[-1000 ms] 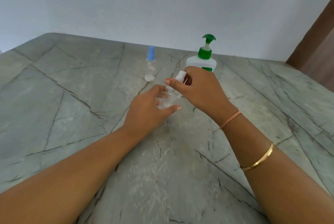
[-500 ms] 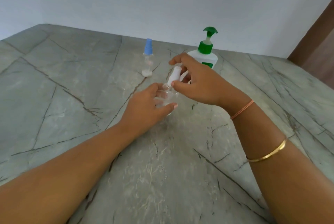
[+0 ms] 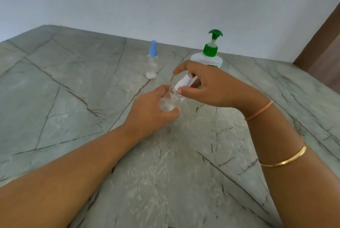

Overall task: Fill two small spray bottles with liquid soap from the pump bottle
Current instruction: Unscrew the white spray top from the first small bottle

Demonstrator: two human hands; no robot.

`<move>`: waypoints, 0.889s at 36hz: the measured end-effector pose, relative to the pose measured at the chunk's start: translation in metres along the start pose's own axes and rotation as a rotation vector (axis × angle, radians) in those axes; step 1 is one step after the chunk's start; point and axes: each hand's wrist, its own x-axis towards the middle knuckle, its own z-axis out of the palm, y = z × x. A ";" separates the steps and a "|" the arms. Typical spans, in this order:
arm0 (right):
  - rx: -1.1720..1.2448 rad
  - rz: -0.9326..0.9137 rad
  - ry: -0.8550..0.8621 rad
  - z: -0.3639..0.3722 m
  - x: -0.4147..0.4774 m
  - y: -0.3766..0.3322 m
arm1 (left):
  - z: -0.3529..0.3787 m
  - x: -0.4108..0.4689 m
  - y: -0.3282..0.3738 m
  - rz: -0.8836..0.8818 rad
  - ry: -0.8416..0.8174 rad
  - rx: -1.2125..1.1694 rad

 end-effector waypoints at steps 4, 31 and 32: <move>-0.164 0.104 0.148 0.004 0.001 -0.011 | 0.000 -0.002 0.002 0.014 0.007 0.054; -0.223 0.041 0.147 0.019 0.002 -0.015 | 0.000 -0.004 0.001 -0.008 0.084 0.127; -0.299 0.082 0.209 0.021 0.003 -0.015 | 0.000 -0.004 0.002 -0.005 0.082 0.137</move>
